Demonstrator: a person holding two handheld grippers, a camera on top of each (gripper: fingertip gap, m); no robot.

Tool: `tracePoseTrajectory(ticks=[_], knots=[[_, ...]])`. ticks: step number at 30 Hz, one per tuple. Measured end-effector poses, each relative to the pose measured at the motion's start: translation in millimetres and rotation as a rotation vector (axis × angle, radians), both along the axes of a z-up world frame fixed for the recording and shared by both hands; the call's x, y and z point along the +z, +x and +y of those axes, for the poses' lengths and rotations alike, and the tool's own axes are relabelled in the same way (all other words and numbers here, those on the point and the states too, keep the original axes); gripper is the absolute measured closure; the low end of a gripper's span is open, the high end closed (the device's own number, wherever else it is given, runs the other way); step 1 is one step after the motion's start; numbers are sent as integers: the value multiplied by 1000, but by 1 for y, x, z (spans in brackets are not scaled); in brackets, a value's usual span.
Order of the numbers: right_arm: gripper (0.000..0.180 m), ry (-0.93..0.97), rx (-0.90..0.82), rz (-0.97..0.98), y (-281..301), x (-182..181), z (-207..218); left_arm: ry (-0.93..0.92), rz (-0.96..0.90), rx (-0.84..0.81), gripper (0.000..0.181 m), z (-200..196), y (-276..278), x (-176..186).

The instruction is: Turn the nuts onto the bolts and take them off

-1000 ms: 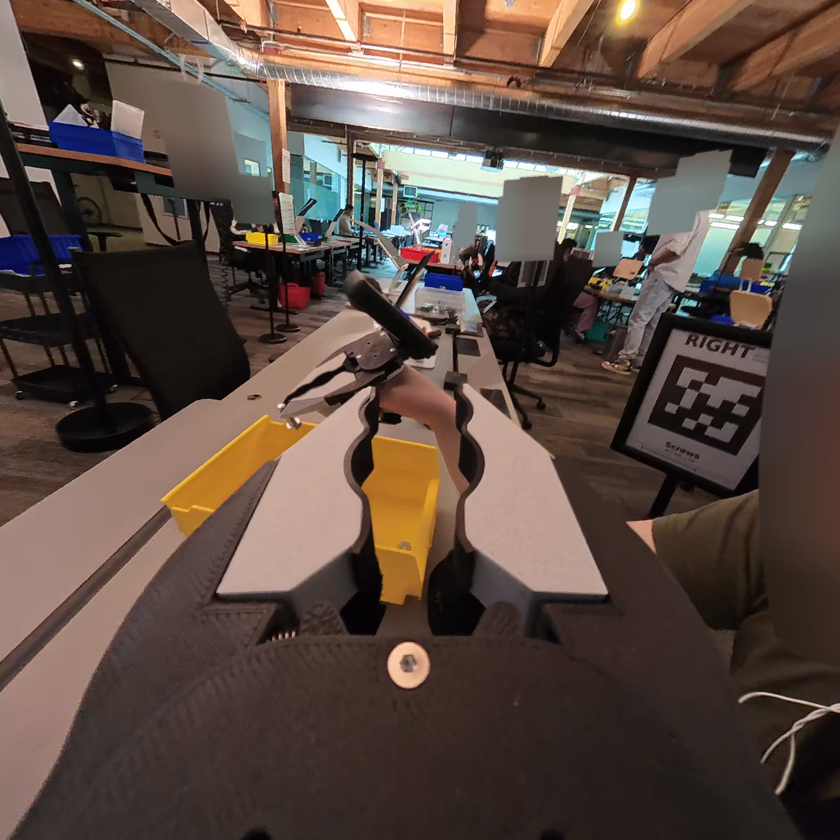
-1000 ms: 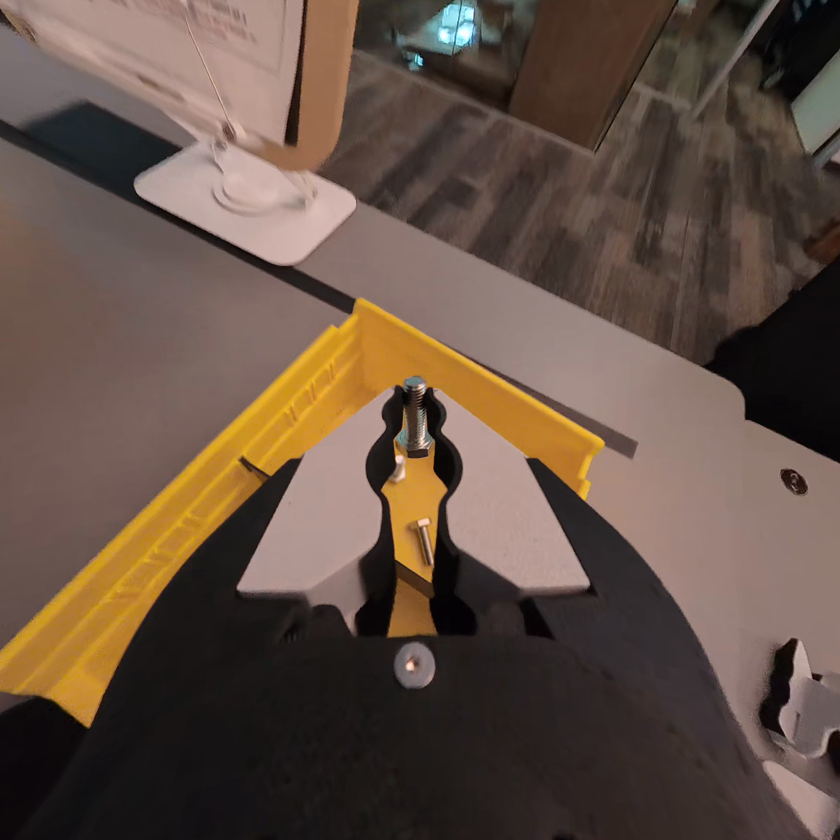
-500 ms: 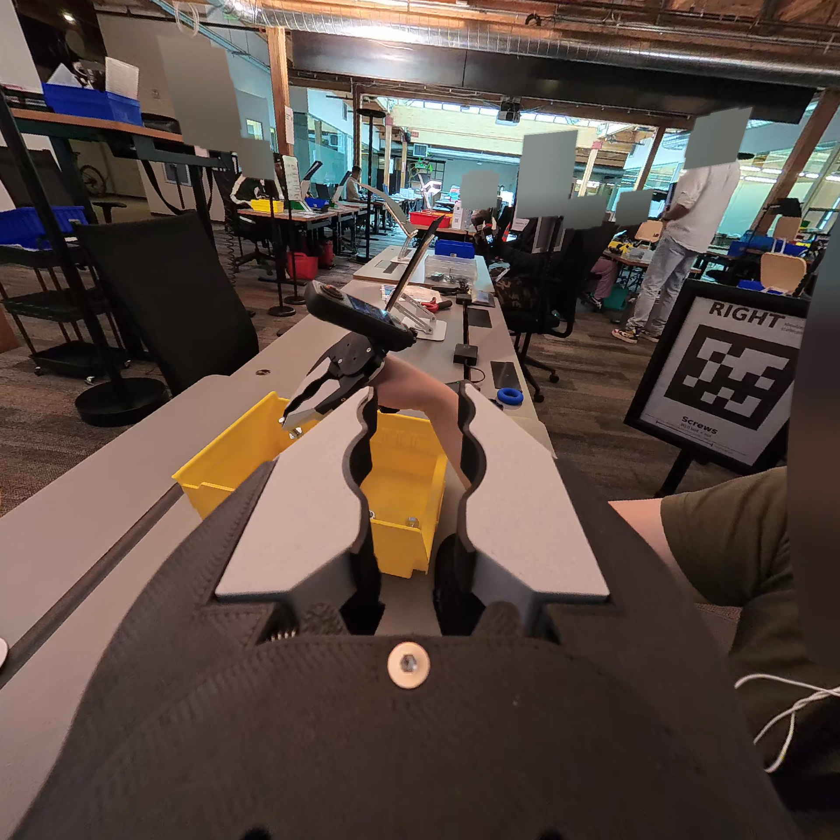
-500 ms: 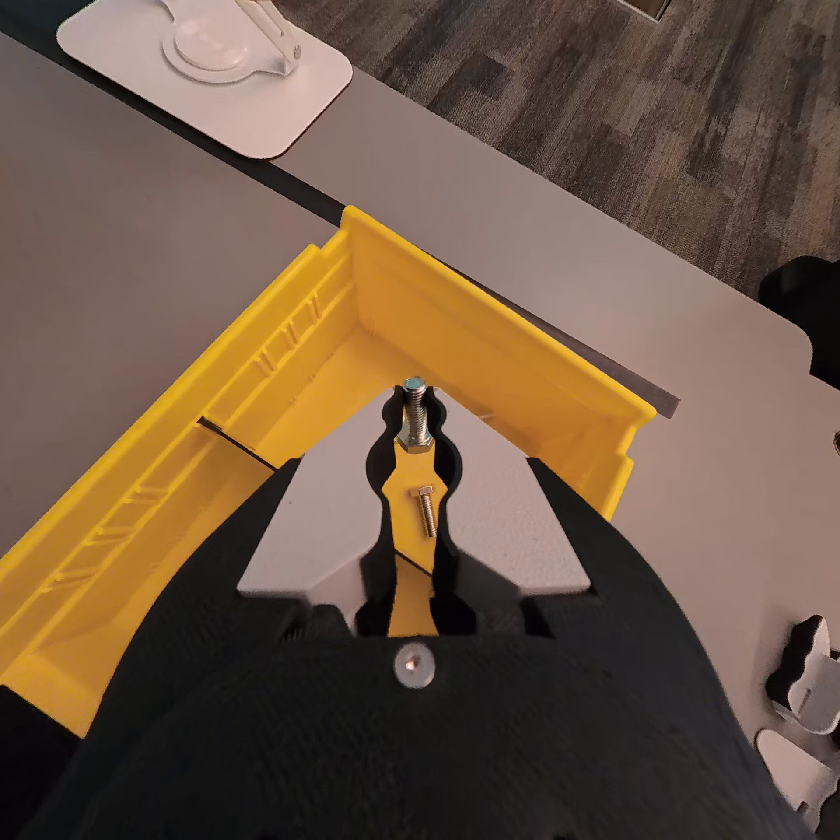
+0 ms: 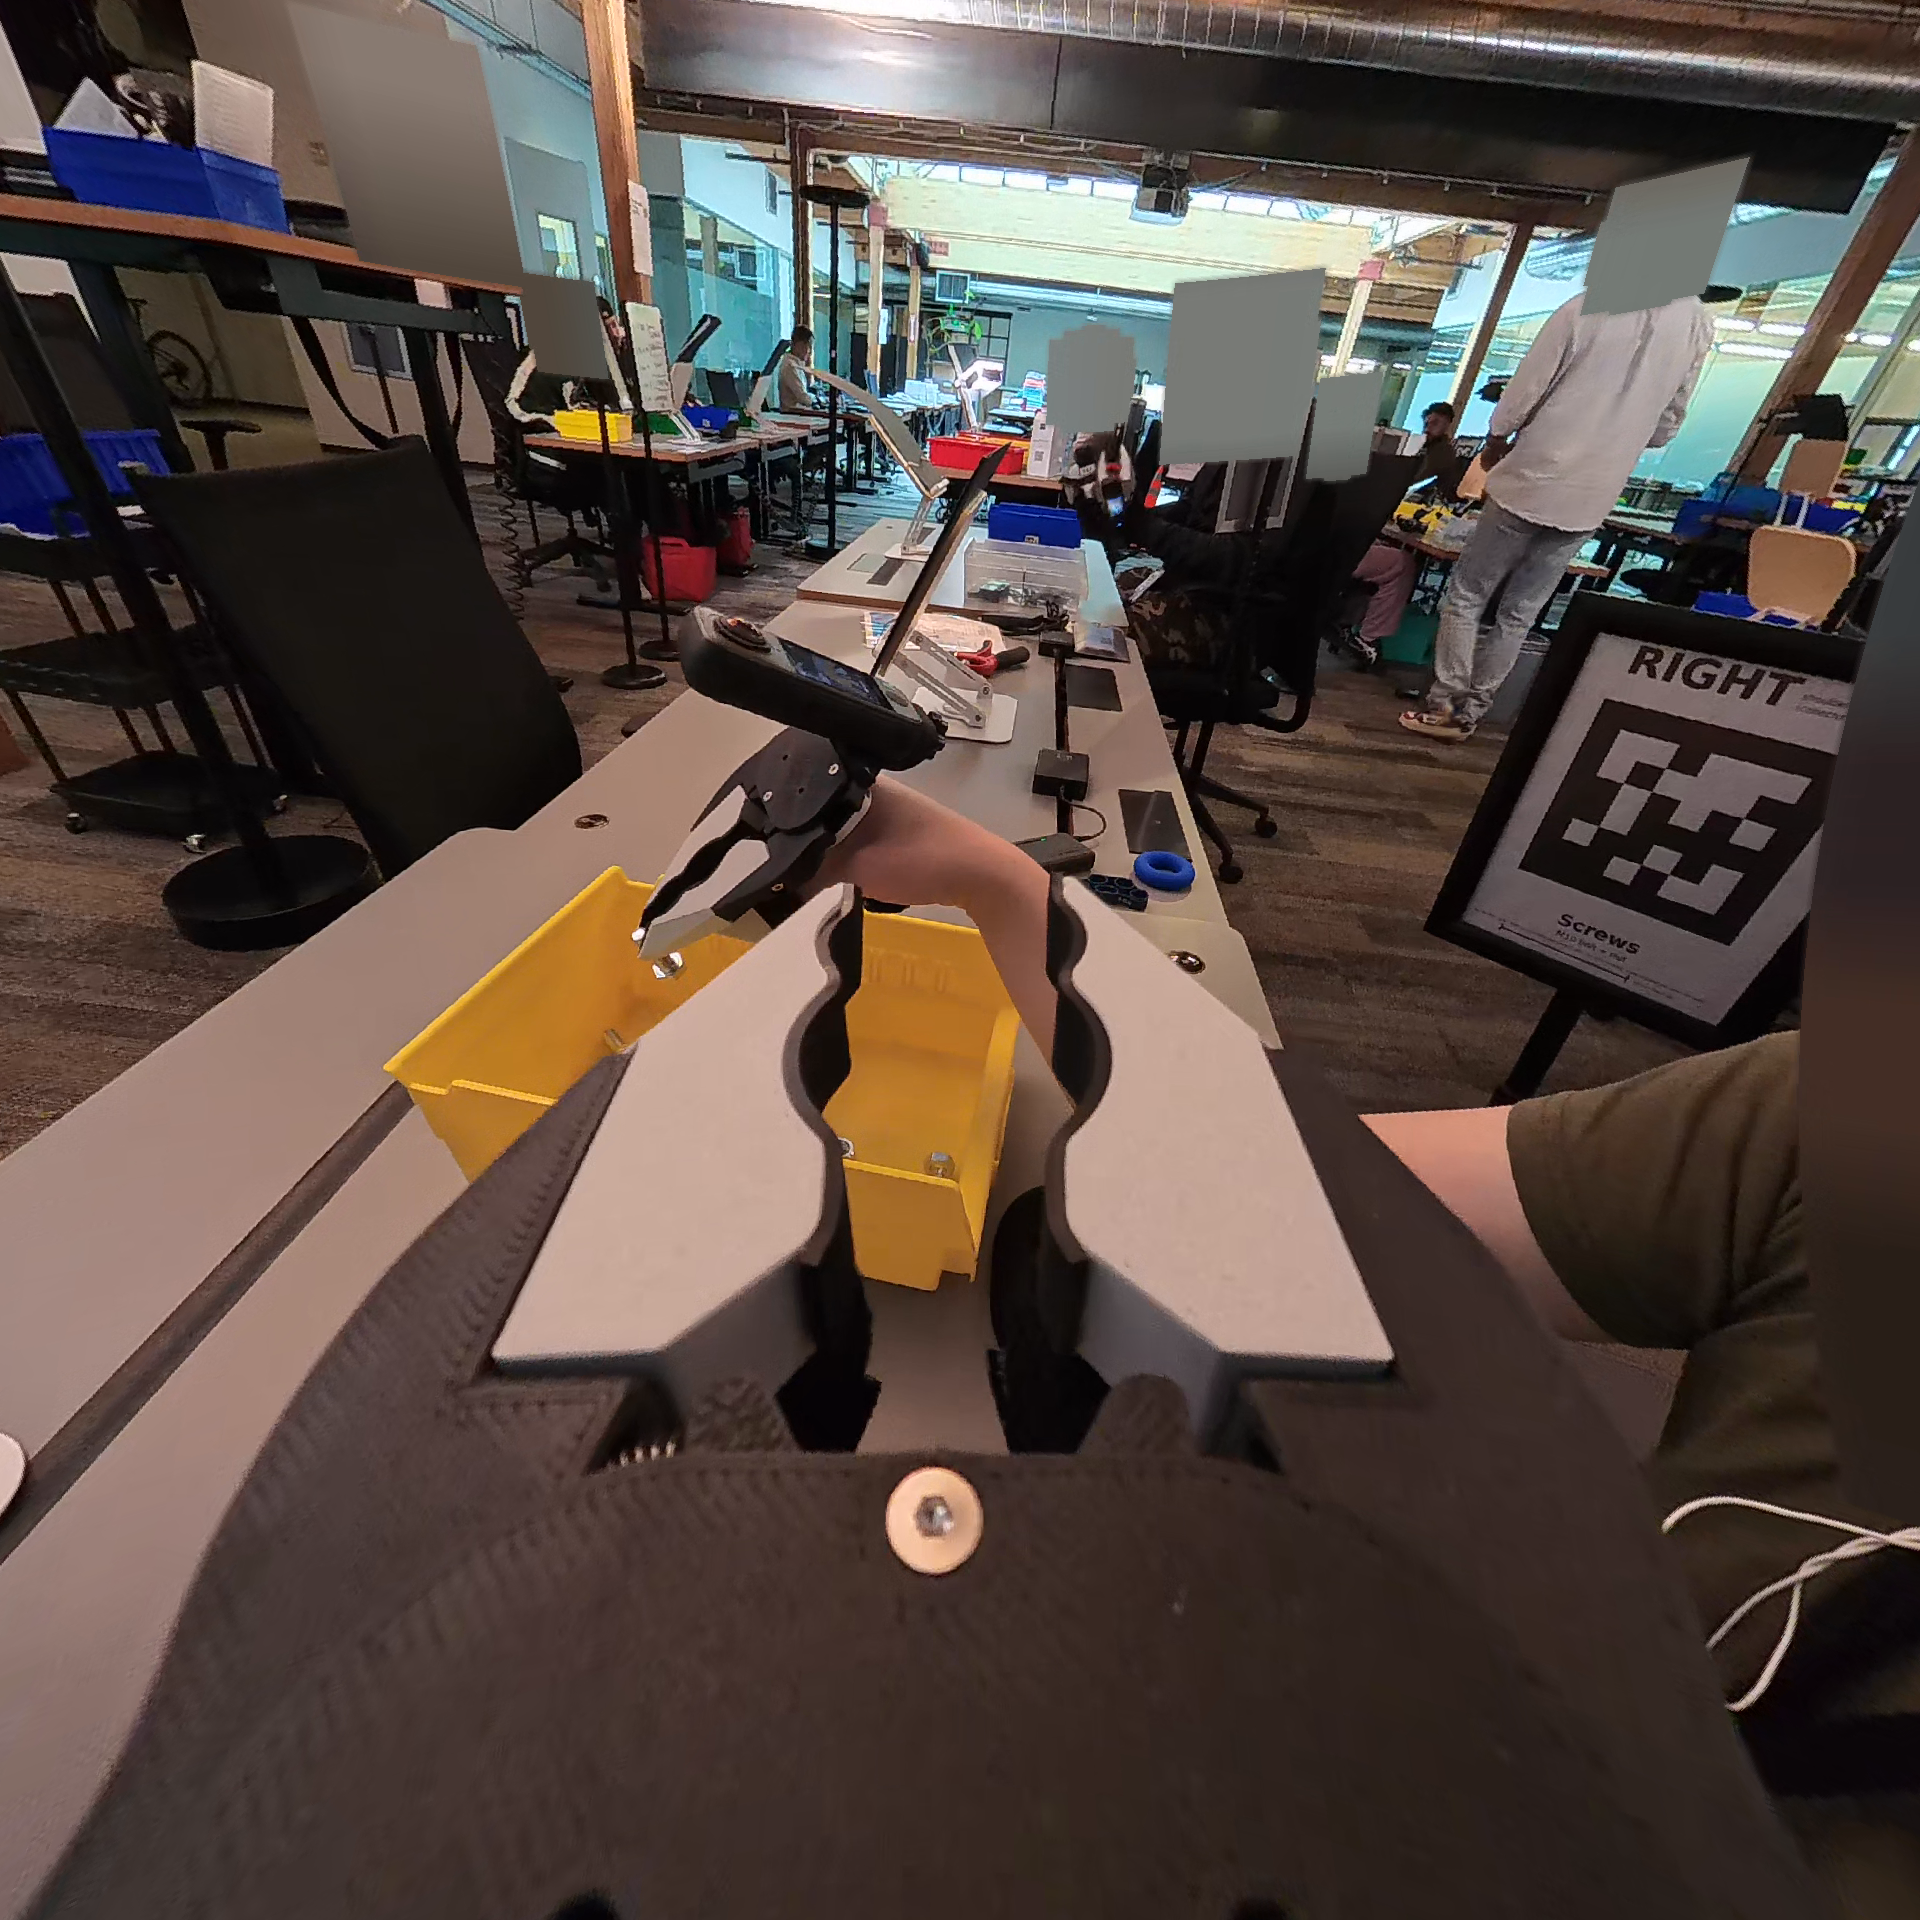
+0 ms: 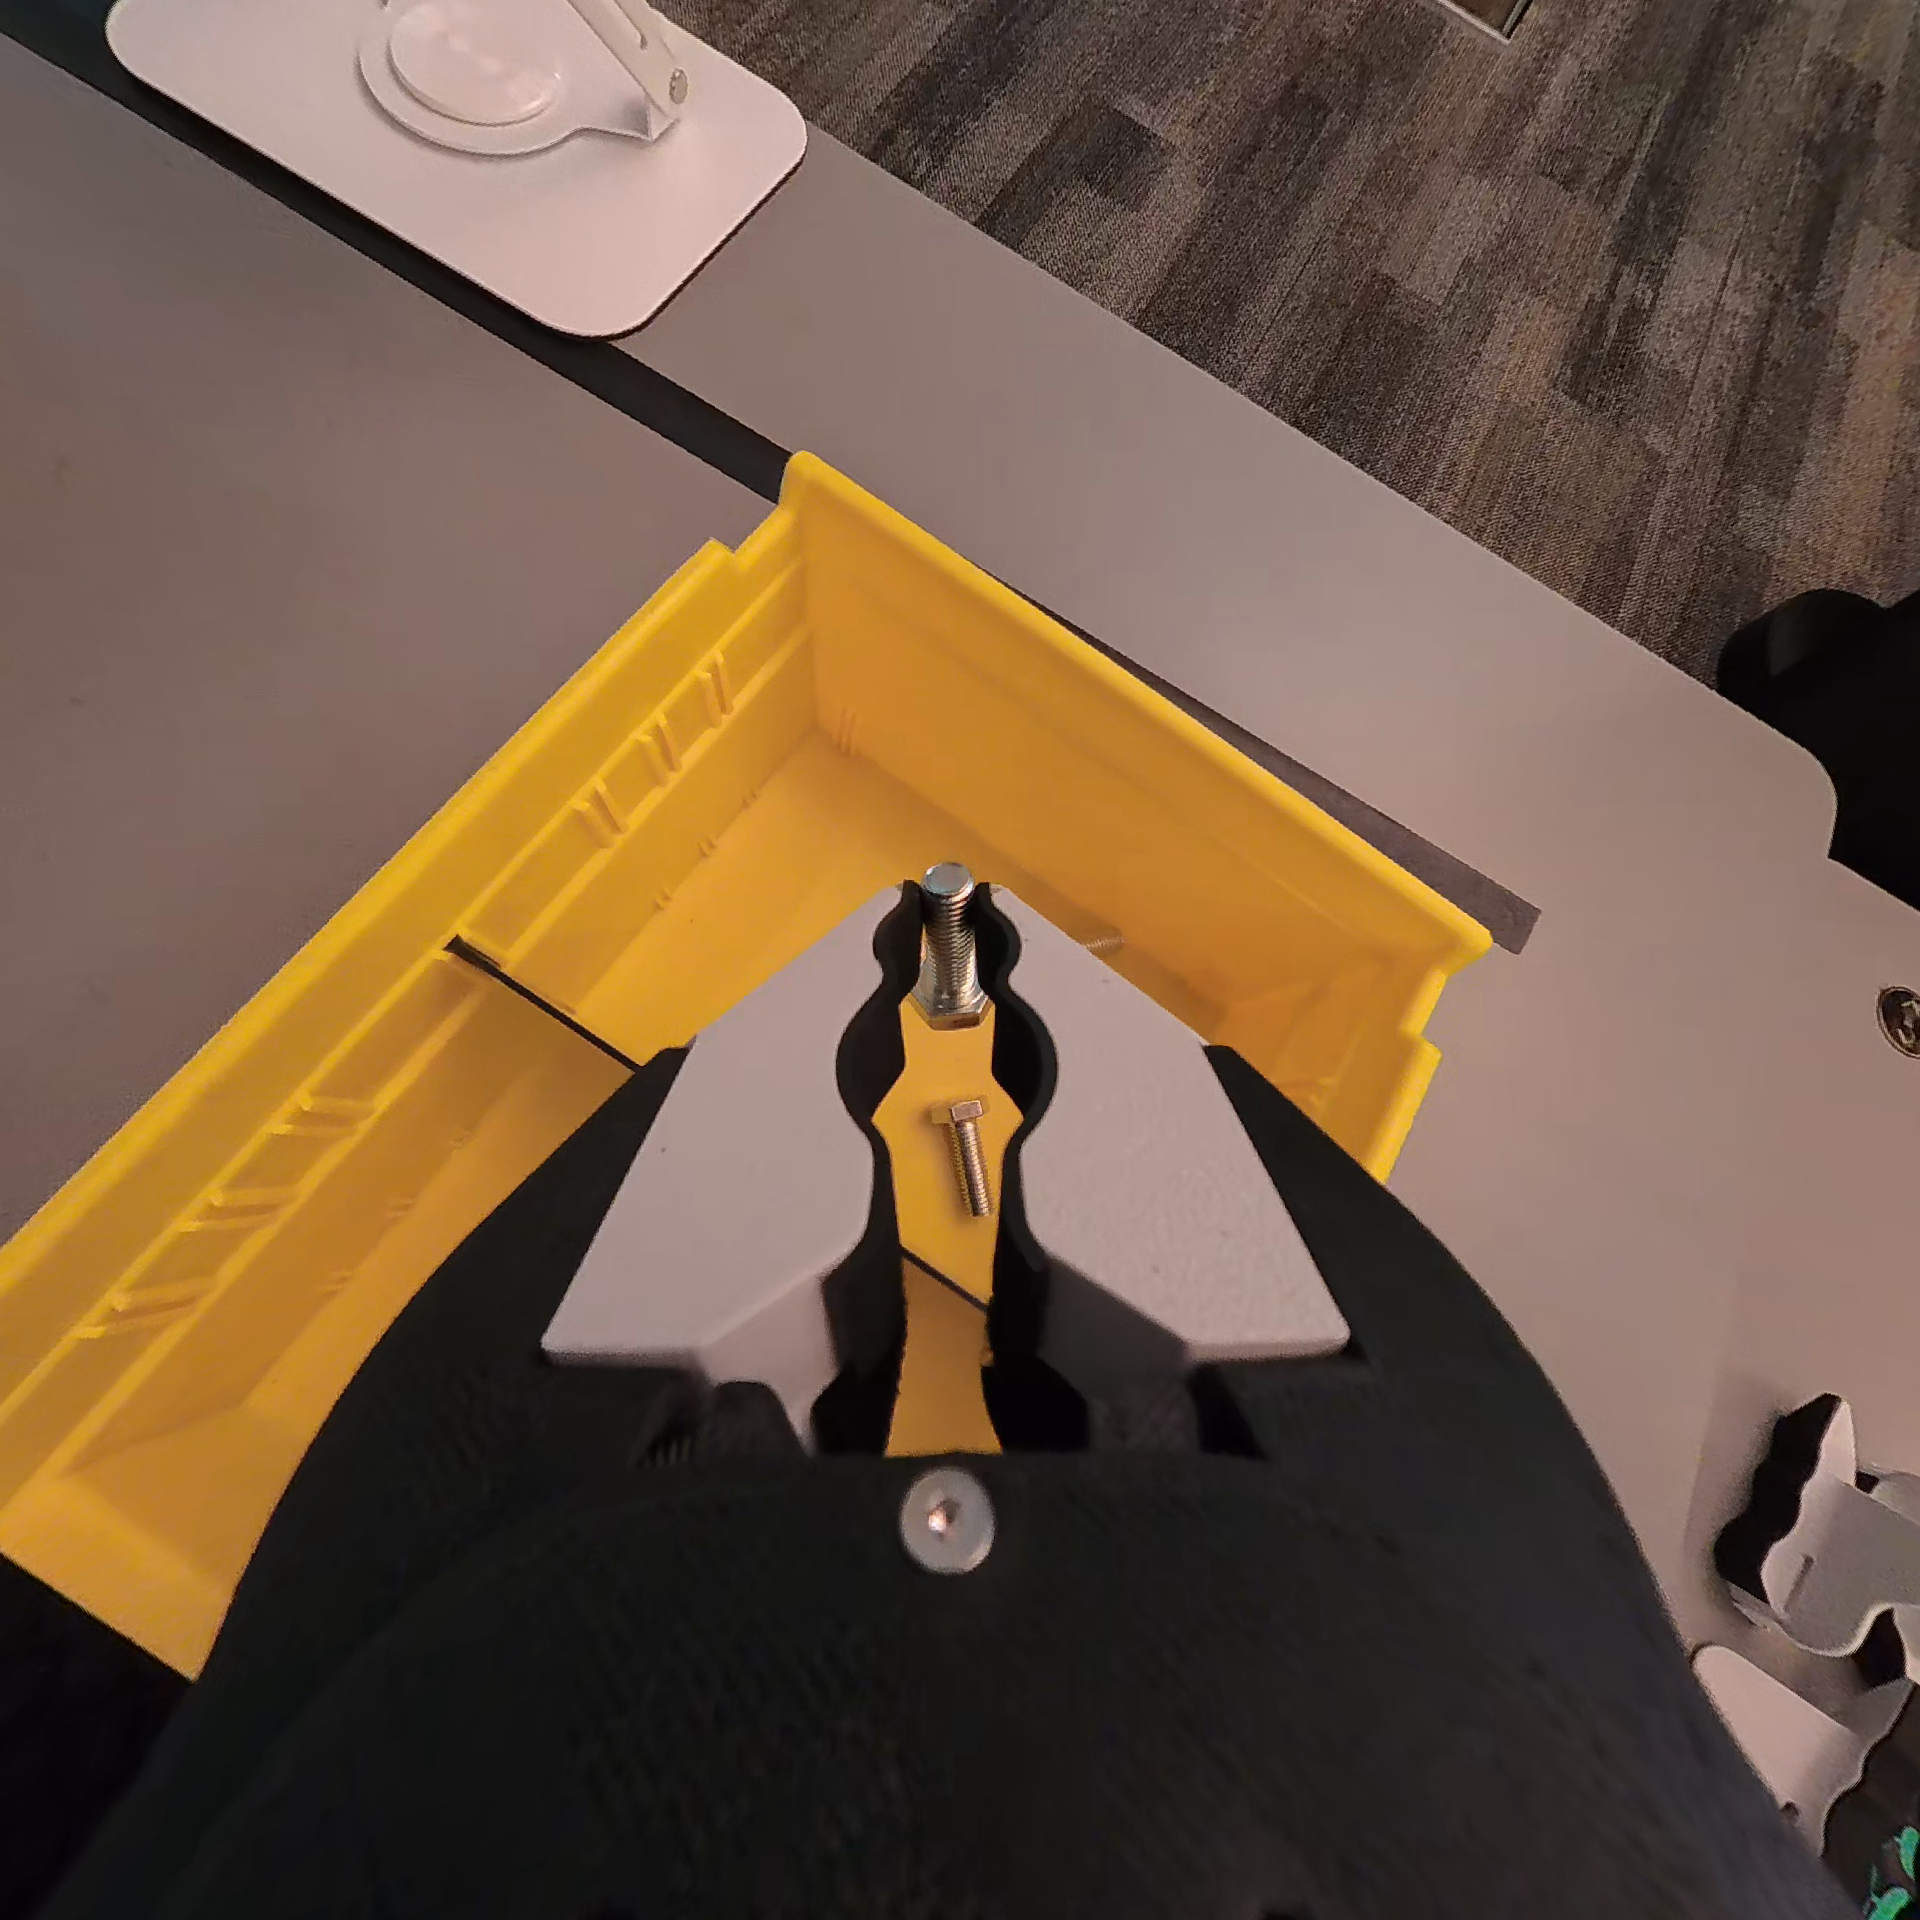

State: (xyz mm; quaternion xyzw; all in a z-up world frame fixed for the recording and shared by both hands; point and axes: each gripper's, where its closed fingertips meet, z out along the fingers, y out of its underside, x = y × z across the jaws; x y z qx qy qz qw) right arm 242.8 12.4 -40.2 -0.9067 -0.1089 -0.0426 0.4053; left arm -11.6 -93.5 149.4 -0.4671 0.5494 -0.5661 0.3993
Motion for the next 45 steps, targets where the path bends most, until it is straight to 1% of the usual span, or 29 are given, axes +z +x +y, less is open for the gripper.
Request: tracePoseTrajectory(ticks=[16, 21, 27, 30, 33, 36, 40, 42, 43, 45], knots=[[171, -15, -13, -6, 7, 0, -7, 18, -3, 34, 147, 6, -11, 5], [171, -87, -20, -18, 9, -19, -6, 18, 6, 59, 147, 13, -13, 4], [171, -289, -90, 6, 21, -71, -8, 7, 47, 57, 147, 15, -10, -4], [171, -267, -124, 62, 20, -72, 1, 18, 64, 61, 147, 15, -8, -7], [170, -279, -129, 31, 24, -77, 2, 17, 71, 64, 147, 17, -8, -9], [166, -250, -128, 23, 26, -68, 1, 10, 73, 71, 147, 20, -9, -9], [159, -149, -170, 15, 38, -35, -8, 13, 65, 114, 145, 30, -17, -5], [157, -98, -208, 15, 48, -16, -21, 30, 61, 185, 144, 44, -26, -2], [152, -82, -226, 32, 52, -9, -30, 43, 64, 240, 143, 54, -31, -1], [143, -114, -255, 99, 55, -7, -53, 76, 85, 386, 140, 80, -48, -1]])
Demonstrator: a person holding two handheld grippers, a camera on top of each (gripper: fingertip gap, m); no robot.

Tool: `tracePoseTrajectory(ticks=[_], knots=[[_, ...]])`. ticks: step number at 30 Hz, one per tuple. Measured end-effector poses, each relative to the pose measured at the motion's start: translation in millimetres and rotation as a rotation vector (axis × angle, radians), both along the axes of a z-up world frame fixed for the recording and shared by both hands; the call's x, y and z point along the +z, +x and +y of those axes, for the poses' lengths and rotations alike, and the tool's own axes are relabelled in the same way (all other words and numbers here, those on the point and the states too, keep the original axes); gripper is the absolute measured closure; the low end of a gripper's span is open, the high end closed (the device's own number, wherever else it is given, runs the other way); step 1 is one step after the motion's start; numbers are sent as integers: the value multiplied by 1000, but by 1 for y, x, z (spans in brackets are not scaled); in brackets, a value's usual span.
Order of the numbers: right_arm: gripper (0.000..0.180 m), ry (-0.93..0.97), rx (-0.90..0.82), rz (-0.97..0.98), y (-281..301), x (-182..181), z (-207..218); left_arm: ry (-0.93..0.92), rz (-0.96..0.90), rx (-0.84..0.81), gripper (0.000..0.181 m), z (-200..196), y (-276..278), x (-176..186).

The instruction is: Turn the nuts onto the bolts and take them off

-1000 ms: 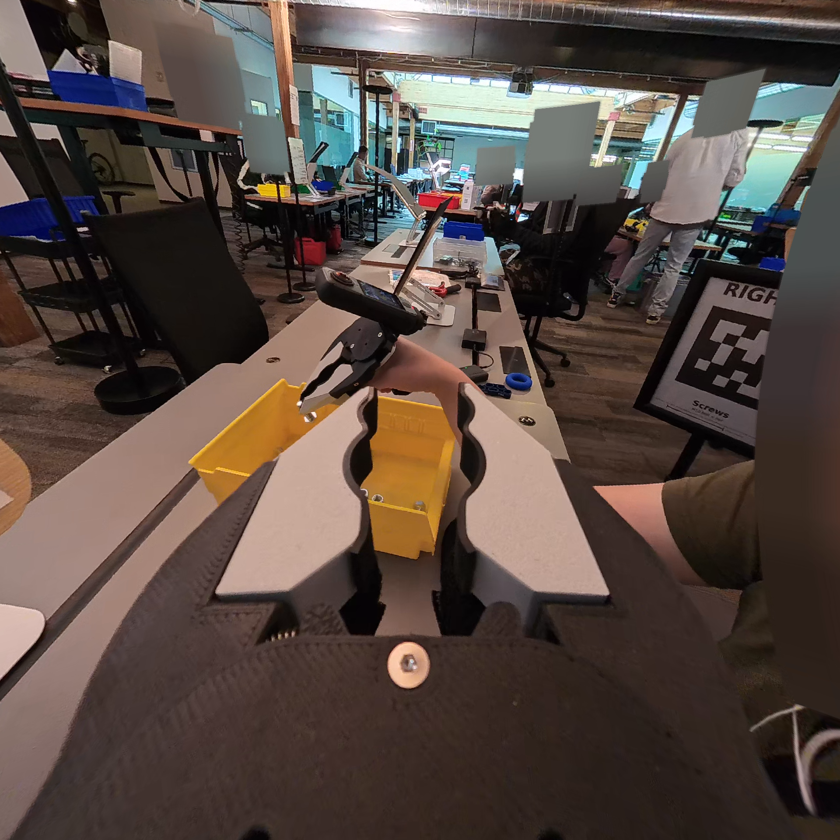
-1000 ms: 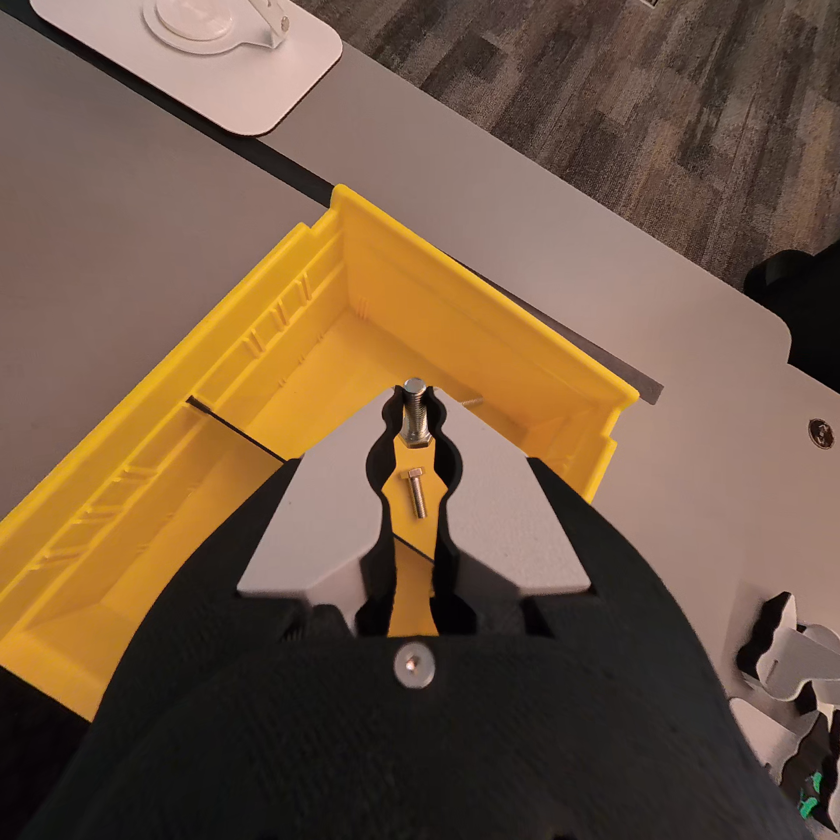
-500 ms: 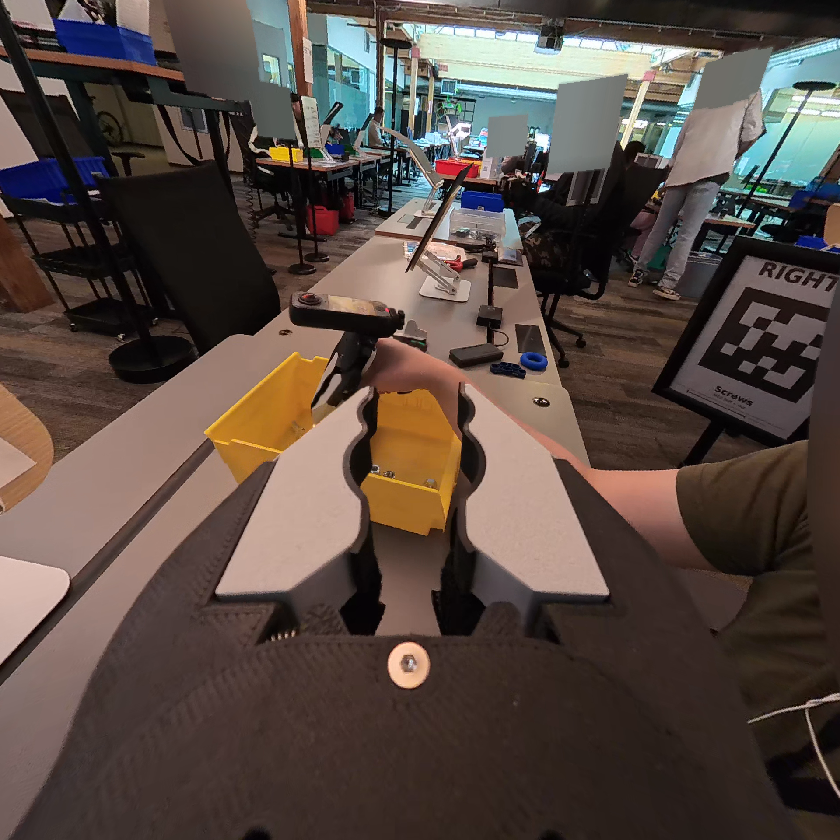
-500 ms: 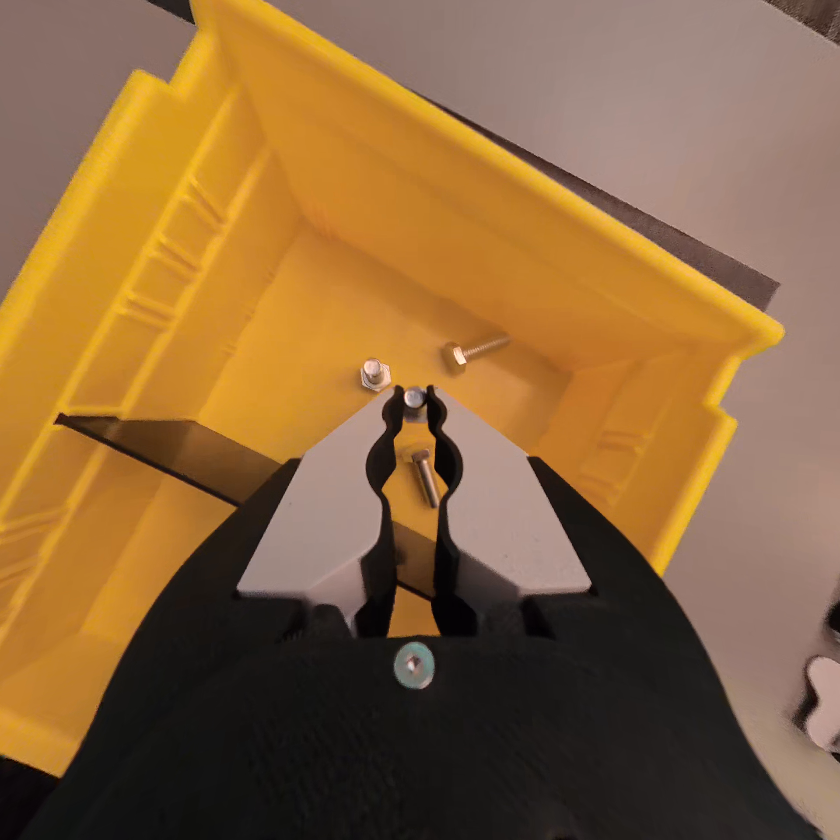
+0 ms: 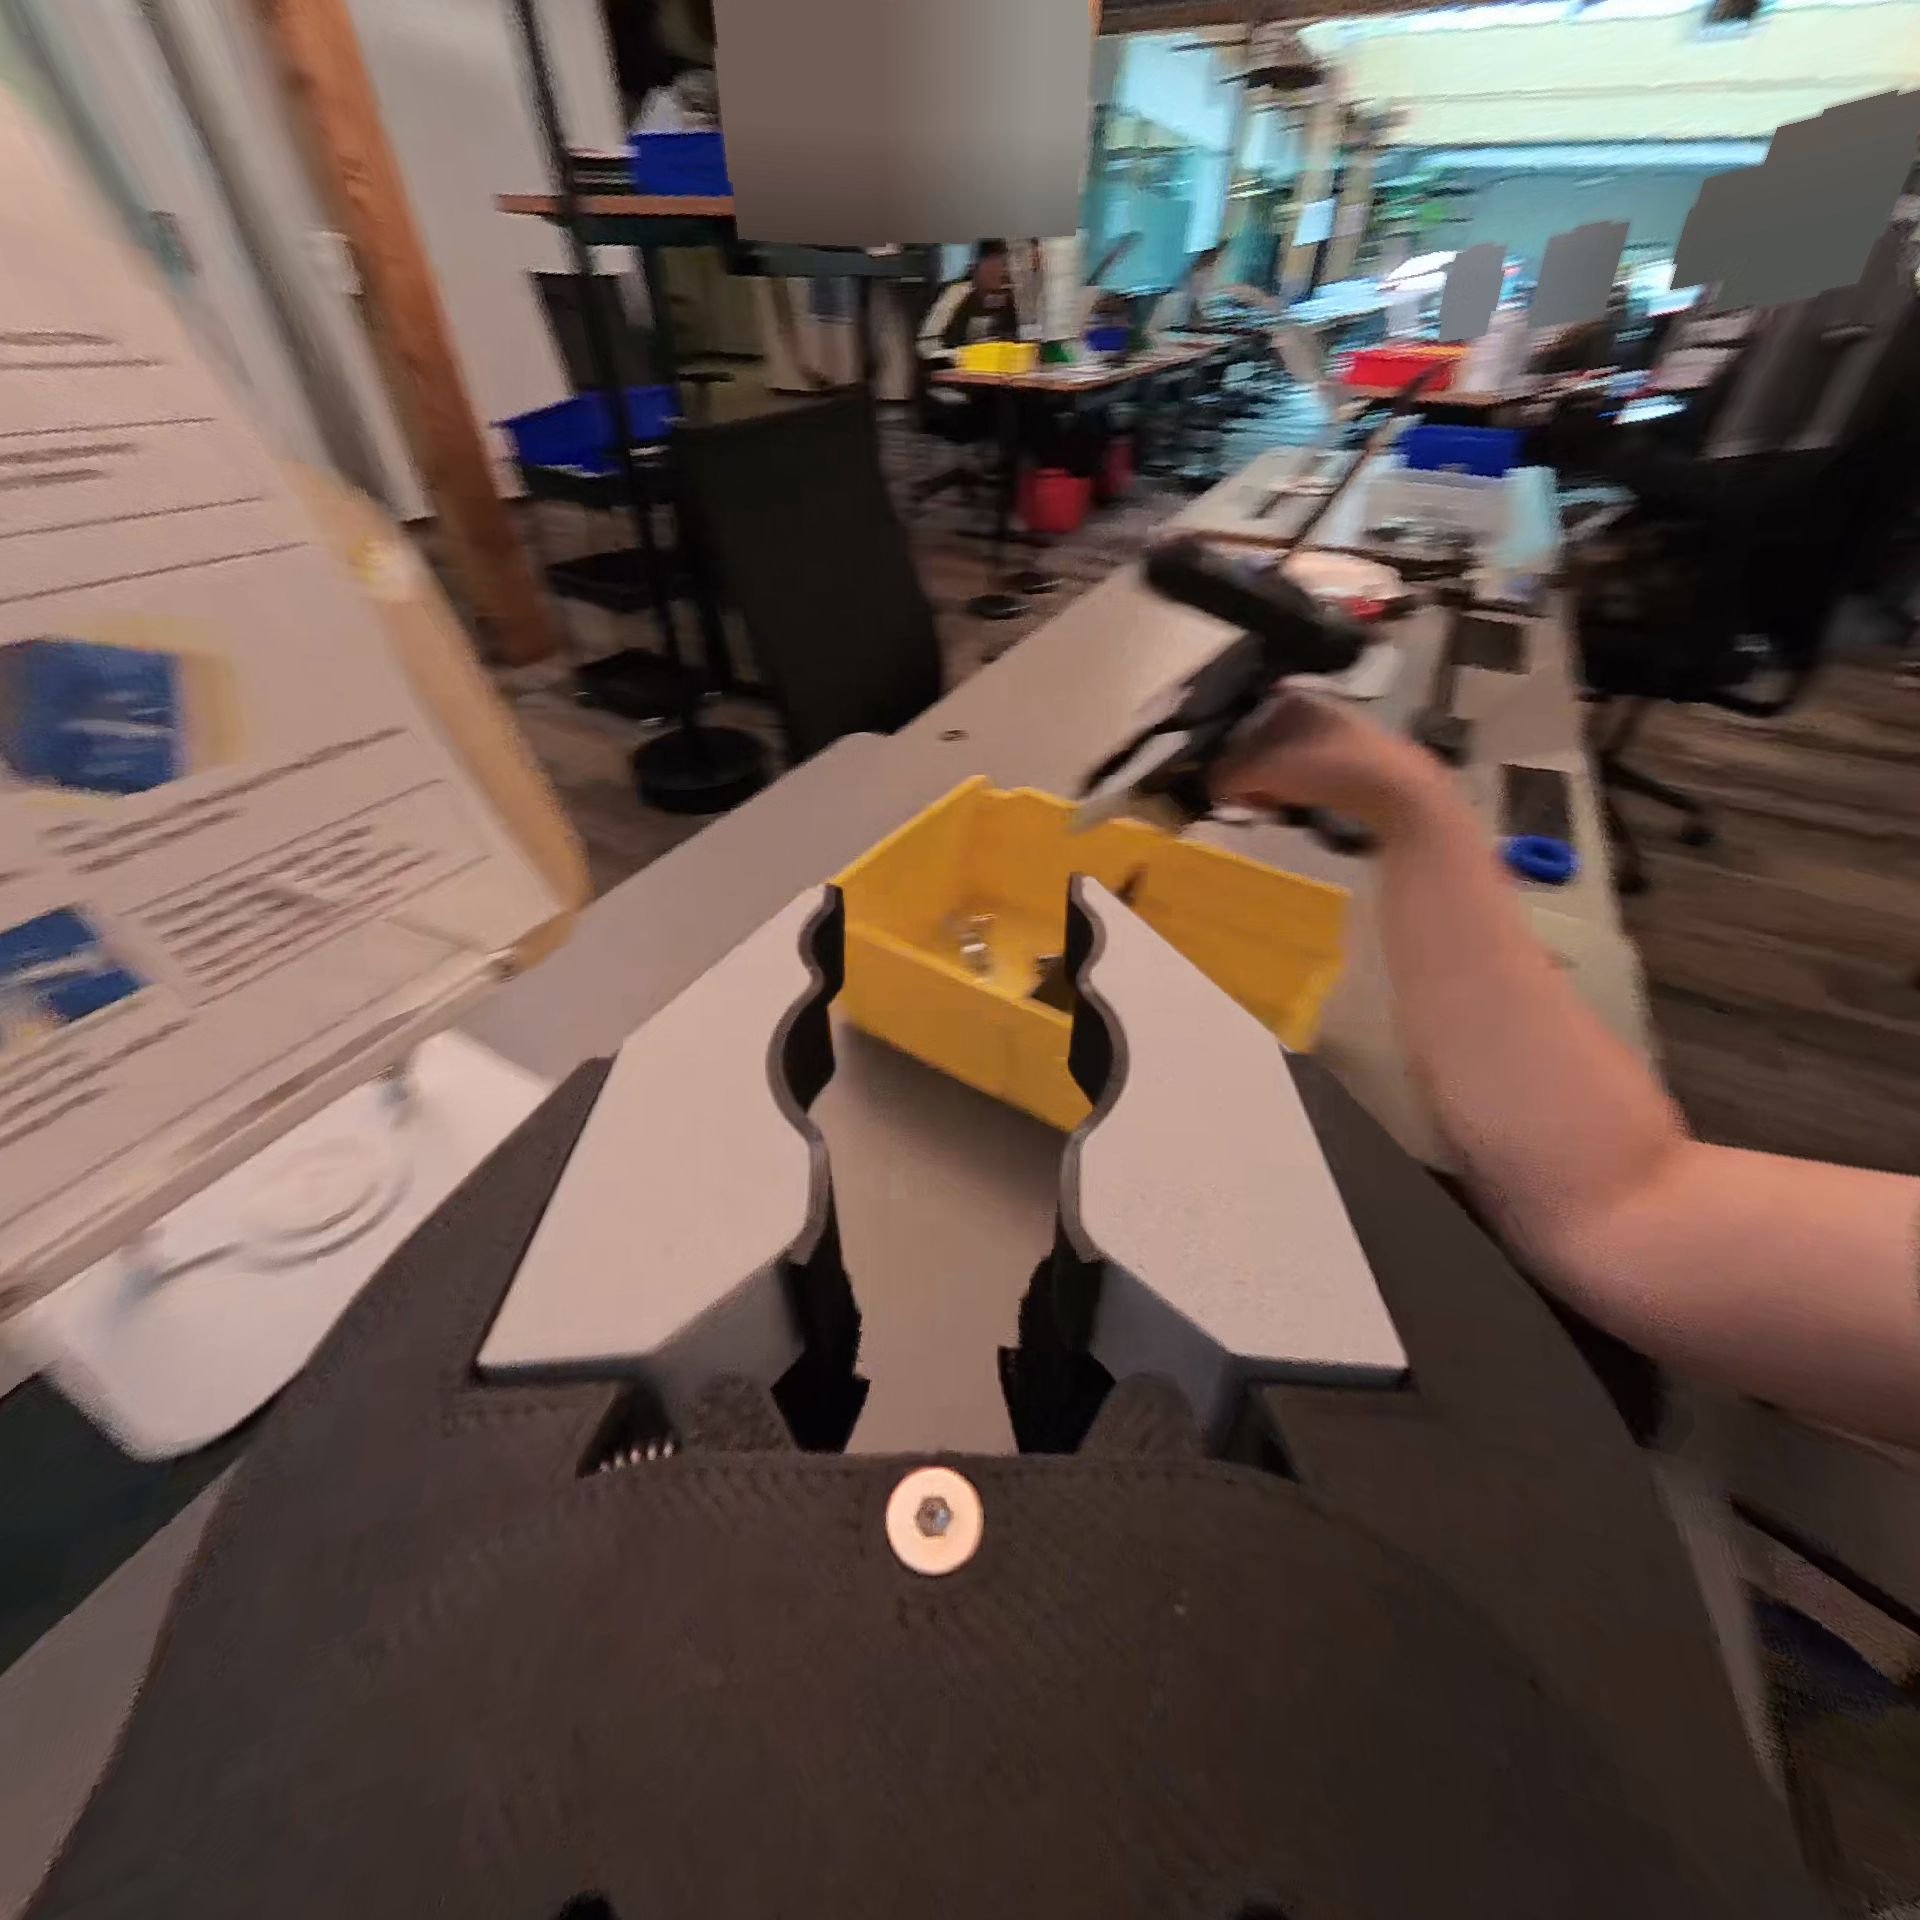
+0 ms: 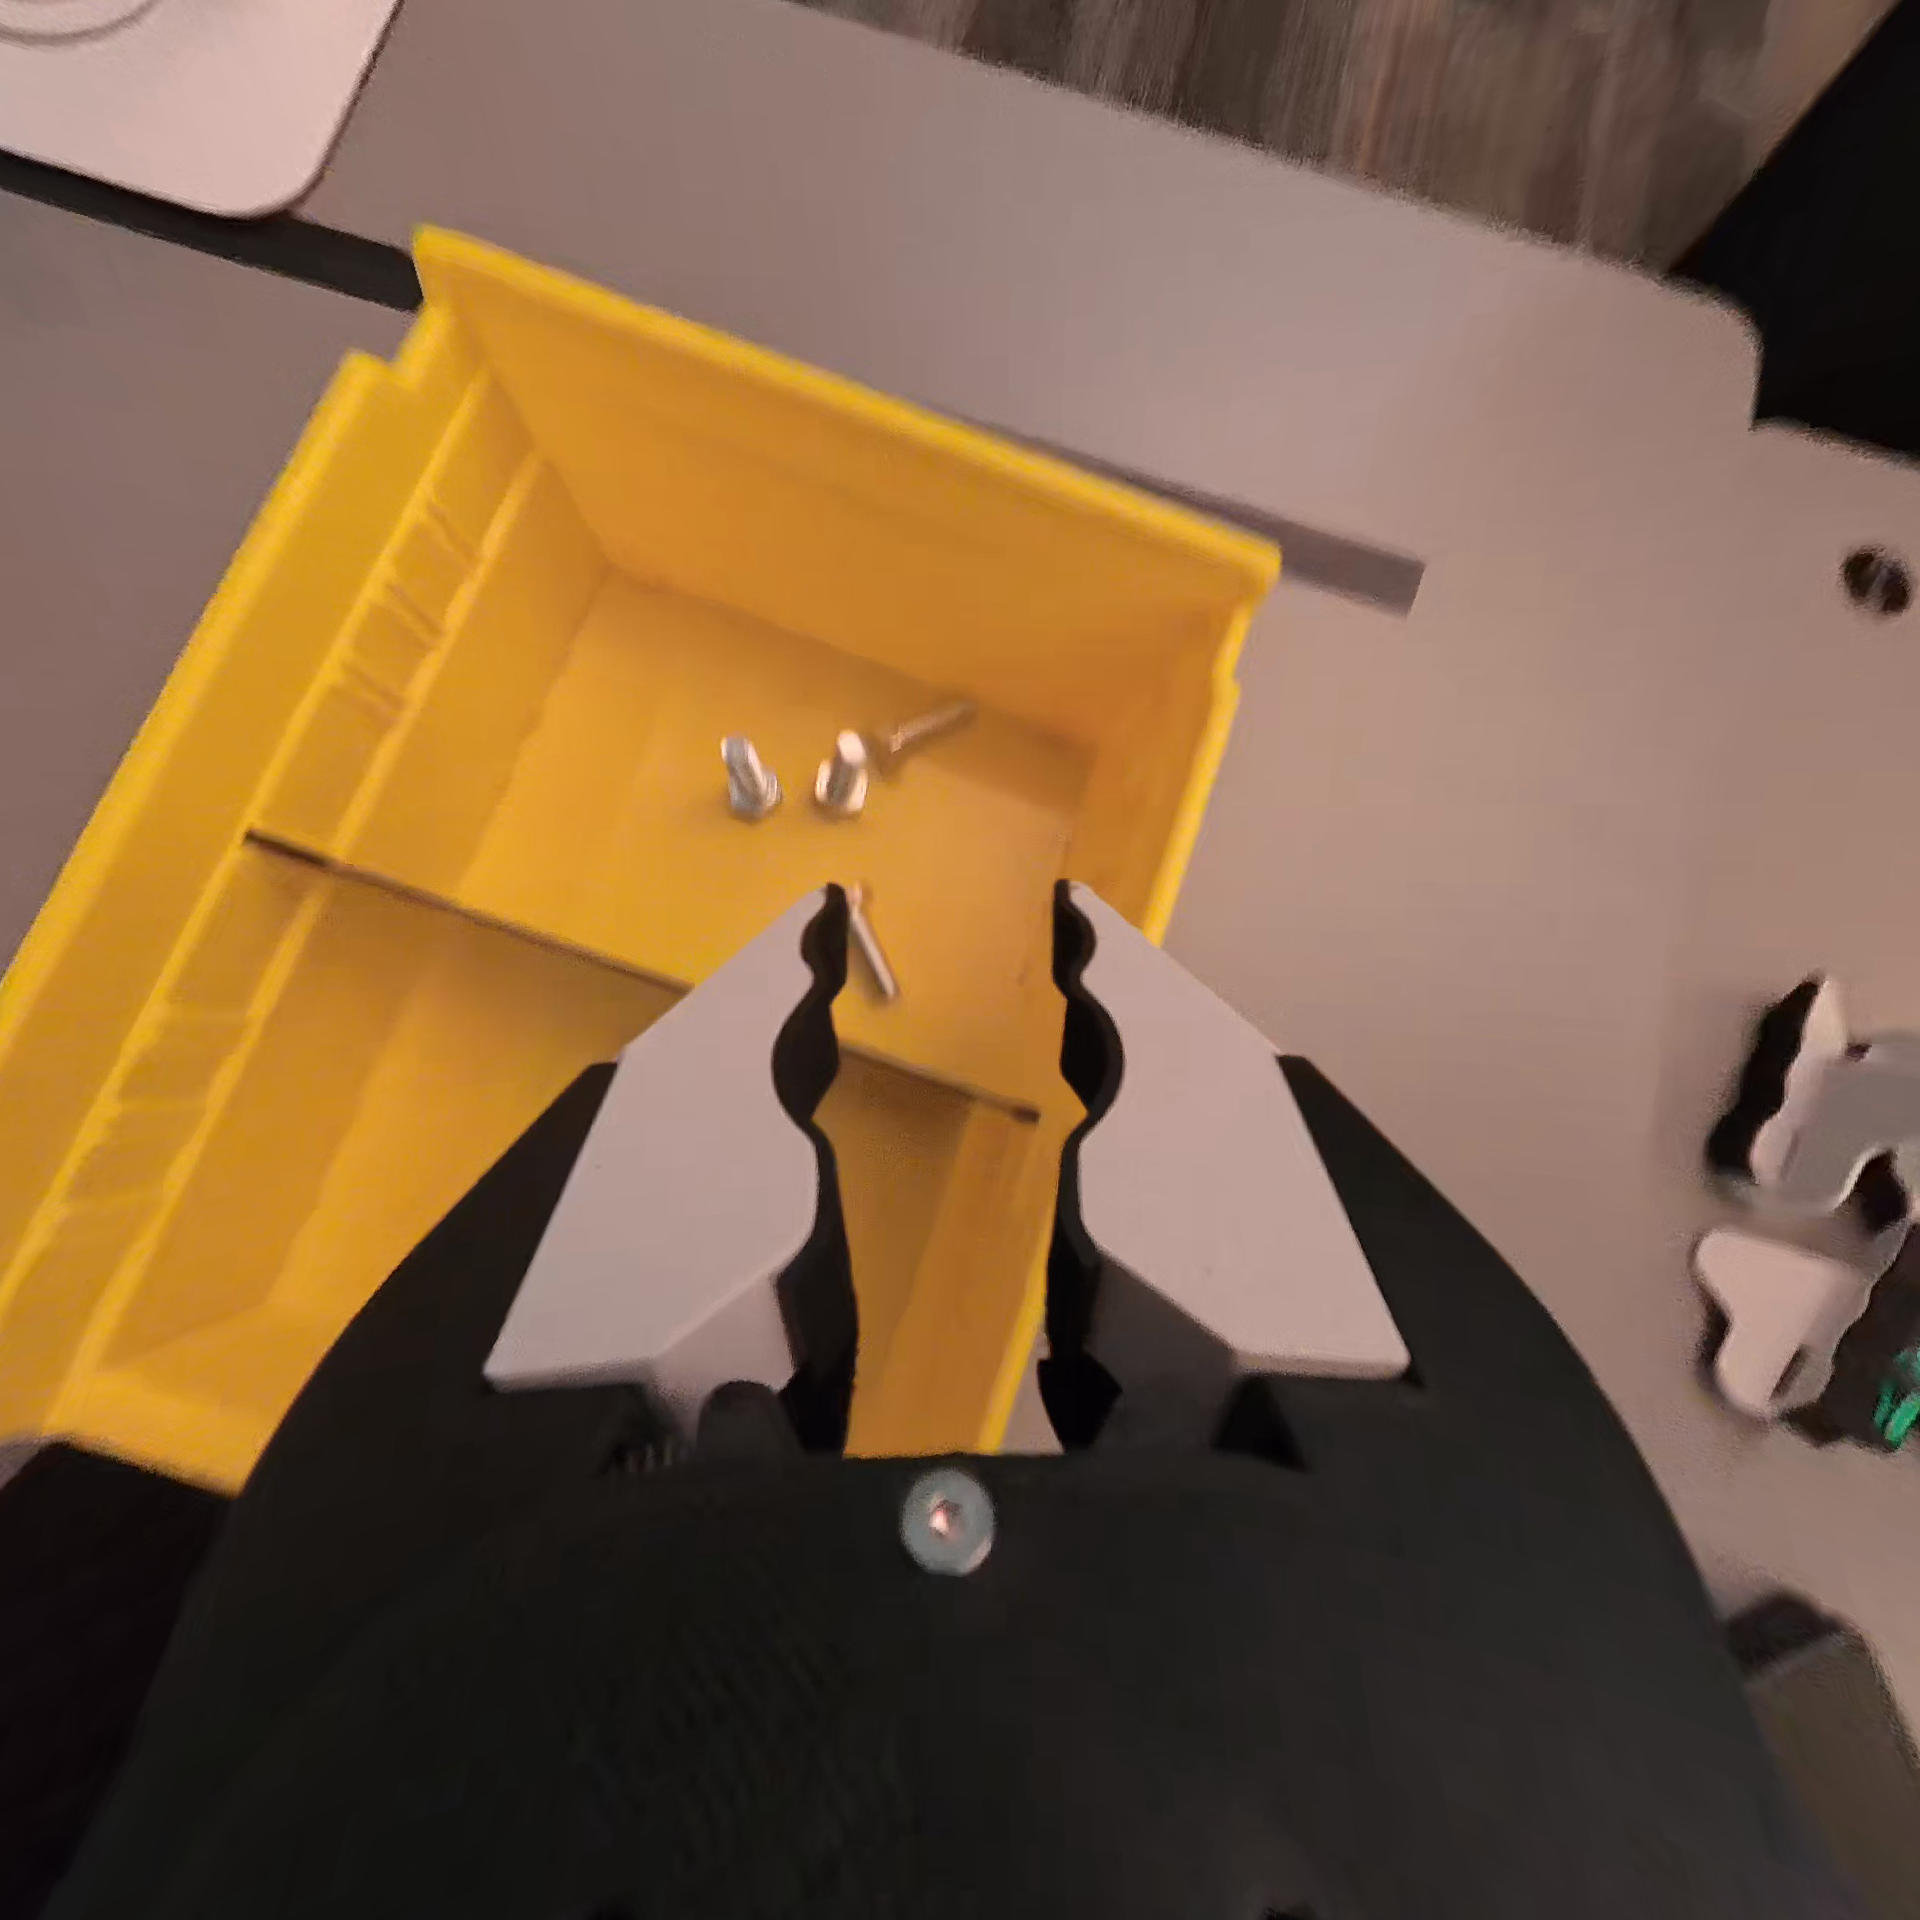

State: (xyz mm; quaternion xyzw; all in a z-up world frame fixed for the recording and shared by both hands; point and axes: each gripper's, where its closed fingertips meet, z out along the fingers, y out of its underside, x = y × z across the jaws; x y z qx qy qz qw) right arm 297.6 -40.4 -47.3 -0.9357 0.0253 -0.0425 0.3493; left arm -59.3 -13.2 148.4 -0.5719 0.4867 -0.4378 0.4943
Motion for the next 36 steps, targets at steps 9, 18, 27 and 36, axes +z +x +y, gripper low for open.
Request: tracePoseTrajectory(ticks=[9, 18, 27, 36], knots=[[135, -237, -94, 228, 10, -48, -68, -147, 432, 816, 134, 129, -173, -73], [157, -389, -70, 380, -8, -78, -78, -643, 786, 846, 122, 136, -241, -193], [169, -449, -83, 332, -5, -84, -82, -909, 994, 624, 153, 128, -221, -263], [166, -574, -6, 231, -26, -84, -78, -735, 1288, 606, 160, 116, -209, -268]])
